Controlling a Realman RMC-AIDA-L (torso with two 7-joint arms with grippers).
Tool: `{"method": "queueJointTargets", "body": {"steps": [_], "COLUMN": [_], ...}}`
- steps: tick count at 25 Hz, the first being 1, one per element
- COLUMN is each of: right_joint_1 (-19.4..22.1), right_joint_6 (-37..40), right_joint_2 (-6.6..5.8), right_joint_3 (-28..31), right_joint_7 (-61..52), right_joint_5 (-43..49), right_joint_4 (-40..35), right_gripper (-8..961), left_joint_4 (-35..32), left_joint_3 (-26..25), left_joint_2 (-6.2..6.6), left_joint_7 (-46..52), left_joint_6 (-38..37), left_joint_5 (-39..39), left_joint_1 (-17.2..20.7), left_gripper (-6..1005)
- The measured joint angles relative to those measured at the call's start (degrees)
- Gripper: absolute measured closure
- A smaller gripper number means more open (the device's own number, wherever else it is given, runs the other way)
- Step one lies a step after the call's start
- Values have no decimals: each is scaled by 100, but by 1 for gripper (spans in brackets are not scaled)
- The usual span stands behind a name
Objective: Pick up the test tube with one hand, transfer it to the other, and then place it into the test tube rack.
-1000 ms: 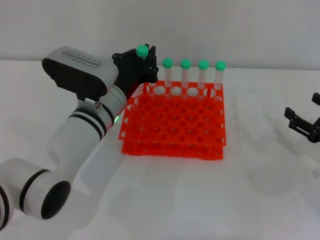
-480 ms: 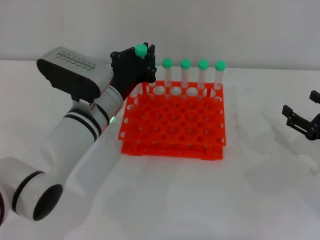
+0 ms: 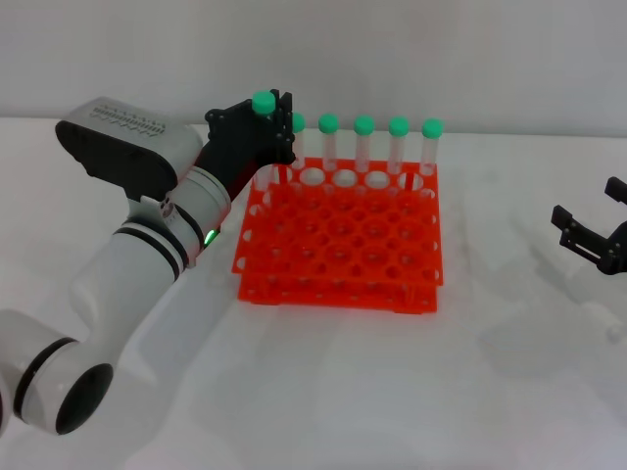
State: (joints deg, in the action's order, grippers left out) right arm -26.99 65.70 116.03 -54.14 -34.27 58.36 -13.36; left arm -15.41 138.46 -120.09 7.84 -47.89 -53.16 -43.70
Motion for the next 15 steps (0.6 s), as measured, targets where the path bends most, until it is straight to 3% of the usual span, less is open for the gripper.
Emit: {"method": "queueJointTargets", "body": {"steps": [15], "right_joint_1": [18], "right_joint_6": [4], "right_joint_2": [-2], "right_joint_3": [5], "right_joint_7": [19], "right_joint_5": [0], "right_joint_4": [0], "right_gripper": [107], "left_joint_4": [-26], "left_joint_3": [24], "left_joint_2": [-1], "left_joint_7": [33], "left_joint_6": [-1], "left_joint_5": [197], "left_joint_1": [-52], "left_gripper": [903]}}
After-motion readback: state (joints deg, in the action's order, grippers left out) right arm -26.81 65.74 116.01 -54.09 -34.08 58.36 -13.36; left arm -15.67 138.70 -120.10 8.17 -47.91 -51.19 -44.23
